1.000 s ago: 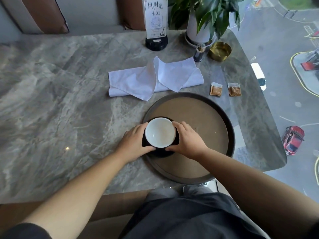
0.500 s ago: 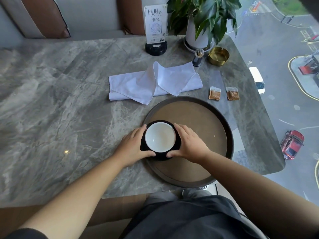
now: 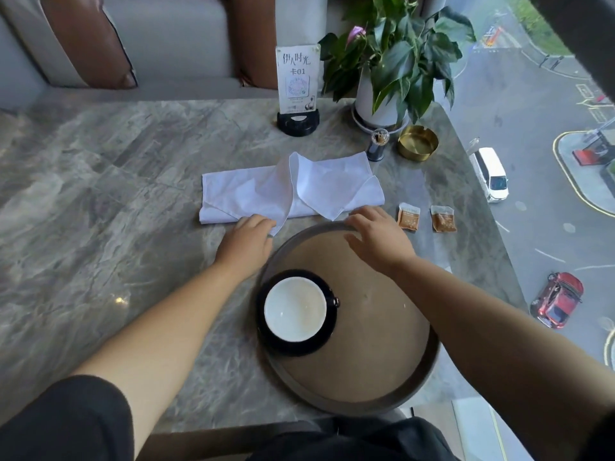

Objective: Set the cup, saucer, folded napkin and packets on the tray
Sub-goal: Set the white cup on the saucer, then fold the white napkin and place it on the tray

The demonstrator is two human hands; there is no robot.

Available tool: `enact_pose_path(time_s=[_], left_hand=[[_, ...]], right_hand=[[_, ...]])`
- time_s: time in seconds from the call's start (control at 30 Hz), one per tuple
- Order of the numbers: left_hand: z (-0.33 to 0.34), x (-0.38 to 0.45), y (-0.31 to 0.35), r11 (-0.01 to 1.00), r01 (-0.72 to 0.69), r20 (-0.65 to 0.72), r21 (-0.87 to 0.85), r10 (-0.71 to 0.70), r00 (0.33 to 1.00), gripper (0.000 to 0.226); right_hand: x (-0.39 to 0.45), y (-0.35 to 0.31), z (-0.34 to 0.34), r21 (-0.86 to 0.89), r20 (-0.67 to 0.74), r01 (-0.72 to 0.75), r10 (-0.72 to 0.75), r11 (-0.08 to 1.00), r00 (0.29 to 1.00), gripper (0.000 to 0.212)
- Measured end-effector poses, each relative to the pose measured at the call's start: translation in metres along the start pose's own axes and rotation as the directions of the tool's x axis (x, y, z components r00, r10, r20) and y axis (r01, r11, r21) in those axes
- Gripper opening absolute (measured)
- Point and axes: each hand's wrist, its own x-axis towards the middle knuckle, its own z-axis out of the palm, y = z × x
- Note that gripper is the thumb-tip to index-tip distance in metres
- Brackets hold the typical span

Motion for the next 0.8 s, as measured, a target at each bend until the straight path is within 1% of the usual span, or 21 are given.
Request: enact_pose_path(time_s=[0.07, 0.13, 0.23, 0.33, 0.4, 0.5, 0.57, 0.63, 0.73, 0.8], left_hand=[[0.009, 0.014, -0.008, 0.992, -0.005, 0.054, 0.125, -0.002, 0.999, 0.04], [0.018, 0.023, -0.015, 0.974, -0.019, 0.133, 0.224, -0.011, 0.991, 0.047], [0.029, 0.033, -0.018, 0.956, -0.058, 0.211, 0.289, -0.004, 0.977, 0.049], [0.035, 0.037, -0.019, 0.955, -0.075, 0.154, 0.288, 0.031, 0.988, 0.037], [0.036, 0.038, -0.02, 0.954, -0.1, 0.108, 0.284, 0.072, 0.992, 0.028], [0.032, 0.037, -0.02, 0.958, -0.14, 0.069, 0.251, 0.126, 0.99, 0.021], [0.029, 0.035, -0.02, 0.961, -0.161, 0.05, 0.225, 0.154, 0.987, 0.015], [0.025, 0.033, -0.019, 0.974, -0.141, 0.047, 0.176, 0.135, 0.99, 0.005], [0.017, 0.032, -0.019, 0.993, -0.039, -0.007, 0.114, 0.04, 0.999, 0.01], [0.007, 0.03, -0.02, 0.997, 0.07, -0.083, 0.022, -0.068, 0.994, 0.011]], right_hand=[[0.021, 0.01, 0.008, -0.06, 0.036, 0.047, -0.045, 0.997, 0.998, 0.031], [0.04, 0.019, 0.018, -0.111, 0.101, 0.092, -0.081, 0.99, 0.992, 0.037], [0.06, 0.028, 0.034, -0.144, 0.229, 0.157, -0.121, 0.977, 0.966, 0.048], [0.072, 0.031, 0.047, -0.15, 0.314, 0.202, -0.147, 0.968, 0.938, 0.05], [0.076, 0.033, 0.052, -0.143, 0.327, 0.214, -0.158, 0.966, 0.932, 0.045], [0.078, 0.036, 0.055, -0.148, 0.322, 0.22, -0.164, 0.964, 0.933, 0.034], [0.08, 0.037, 0.055, -0.13, 0.296, 0.197, -0.151, 0.972, 0.943, 0.024], [0.082, 0.036, 0.054, -0.057, 0.279, 0.146, -0.124, 0.988, 0.952, 0.02], [0.082, 0.035, 0.048, 0.15, 0.216, -0.008, -0.025, 0.989, 0.976, 0.017], [0.079, 0.036, 0.039, 0.245, 0.164, -0.111, 0.071, 0.963, 0.984, 0.015]])
